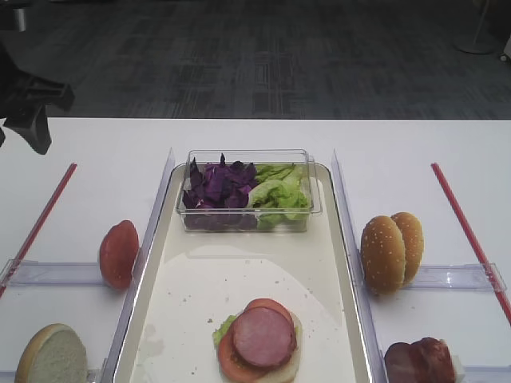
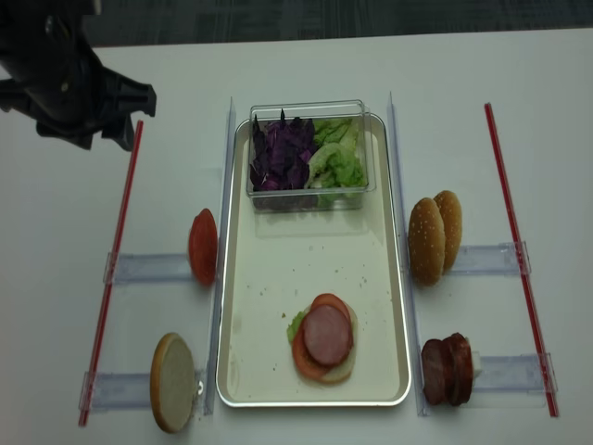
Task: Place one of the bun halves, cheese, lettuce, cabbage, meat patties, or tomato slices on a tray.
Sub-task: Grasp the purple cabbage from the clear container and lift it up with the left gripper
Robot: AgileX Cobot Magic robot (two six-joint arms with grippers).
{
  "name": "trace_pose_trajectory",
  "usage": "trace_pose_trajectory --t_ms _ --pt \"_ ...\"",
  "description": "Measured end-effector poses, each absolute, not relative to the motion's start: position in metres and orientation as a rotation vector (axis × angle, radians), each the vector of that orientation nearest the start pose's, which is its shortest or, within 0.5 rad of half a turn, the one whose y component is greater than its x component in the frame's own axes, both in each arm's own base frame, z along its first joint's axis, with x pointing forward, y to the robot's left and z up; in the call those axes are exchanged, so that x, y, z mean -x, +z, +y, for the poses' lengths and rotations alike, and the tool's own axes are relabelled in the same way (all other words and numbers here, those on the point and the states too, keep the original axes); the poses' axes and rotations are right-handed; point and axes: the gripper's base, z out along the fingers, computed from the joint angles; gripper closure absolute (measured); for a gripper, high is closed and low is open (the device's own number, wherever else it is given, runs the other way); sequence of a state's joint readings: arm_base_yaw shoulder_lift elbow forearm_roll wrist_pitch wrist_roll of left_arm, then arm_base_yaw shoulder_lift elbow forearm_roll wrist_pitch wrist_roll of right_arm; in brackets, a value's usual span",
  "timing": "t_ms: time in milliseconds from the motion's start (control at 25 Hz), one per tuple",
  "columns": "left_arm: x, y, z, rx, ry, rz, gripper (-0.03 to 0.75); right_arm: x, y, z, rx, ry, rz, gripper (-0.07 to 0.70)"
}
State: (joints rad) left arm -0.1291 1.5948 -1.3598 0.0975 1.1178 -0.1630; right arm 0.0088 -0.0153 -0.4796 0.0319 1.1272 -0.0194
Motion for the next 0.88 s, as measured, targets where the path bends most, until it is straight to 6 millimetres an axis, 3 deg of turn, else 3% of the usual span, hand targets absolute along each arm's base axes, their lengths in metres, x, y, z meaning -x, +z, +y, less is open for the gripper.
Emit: trace_pose_trajectory --t_ms 480,680,880 --pt "-0.411 0.275 -0.046 0.018 0.079 2.898 0.348 0.008 0.266 0.003 0.032 0.032 2.115 0.311" --pt "-0.432 0.268 -0.054 -0.001 0.028 2.889 0.348 0.008 0.266 0.003 0.032 0.032 2.115 0.311" --pt "-0.442 0.261 -0.076 -0.080 -0.011 2.883 0.348 0.008 0.266 0.003 0.032 0.032 2.115 0.311"
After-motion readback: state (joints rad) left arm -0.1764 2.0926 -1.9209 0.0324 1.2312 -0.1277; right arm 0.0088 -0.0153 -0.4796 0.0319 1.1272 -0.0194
